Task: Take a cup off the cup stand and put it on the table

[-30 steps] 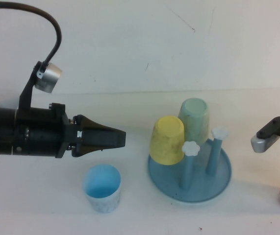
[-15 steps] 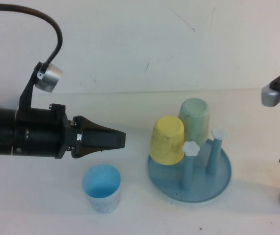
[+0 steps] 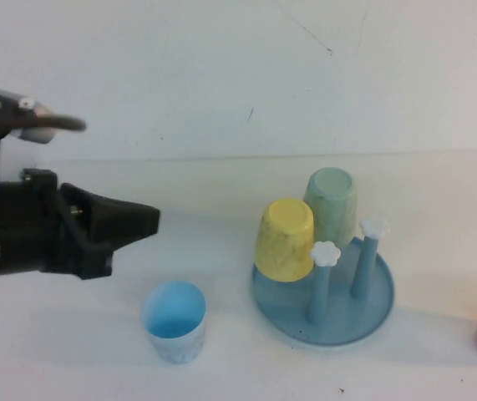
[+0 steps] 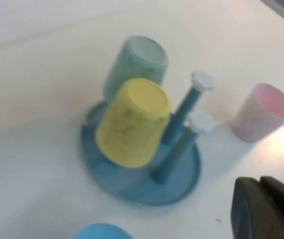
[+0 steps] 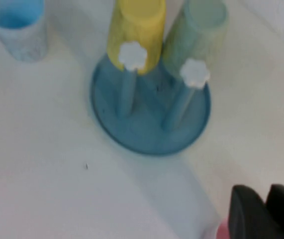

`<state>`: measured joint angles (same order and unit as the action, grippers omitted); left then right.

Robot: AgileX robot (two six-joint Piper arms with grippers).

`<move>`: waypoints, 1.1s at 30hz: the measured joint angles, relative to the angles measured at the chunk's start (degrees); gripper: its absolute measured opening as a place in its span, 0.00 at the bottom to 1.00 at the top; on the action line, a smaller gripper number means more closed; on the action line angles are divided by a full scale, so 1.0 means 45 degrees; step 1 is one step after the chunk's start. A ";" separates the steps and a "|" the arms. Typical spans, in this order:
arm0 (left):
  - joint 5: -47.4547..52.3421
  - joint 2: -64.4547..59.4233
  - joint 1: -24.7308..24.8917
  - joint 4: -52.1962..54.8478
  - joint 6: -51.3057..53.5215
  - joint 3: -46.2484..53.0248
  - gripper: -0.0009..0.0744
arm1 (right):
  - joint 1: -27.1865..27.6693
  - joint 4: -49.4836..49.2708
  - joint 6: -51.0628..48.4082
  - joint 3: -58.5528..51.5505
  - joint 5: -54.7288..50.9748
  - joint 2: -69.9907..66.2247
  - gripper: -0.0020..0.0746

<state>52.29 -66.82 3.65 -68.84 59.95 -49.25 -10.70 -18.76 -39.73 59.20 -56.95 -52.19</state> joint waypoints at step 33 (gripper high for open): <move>-0.6031 1.1251 0.0000 0.1632 -0.0768 0.9150 0.01 | 0.0000 -1.7222 -1.4598 -0.8040 0.3609 0.6956 0.02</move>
<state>25.15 -16.19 3.65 -61.49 56.50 -8.07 -10.70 -96.26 -105.42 23.02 -40.71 -20.89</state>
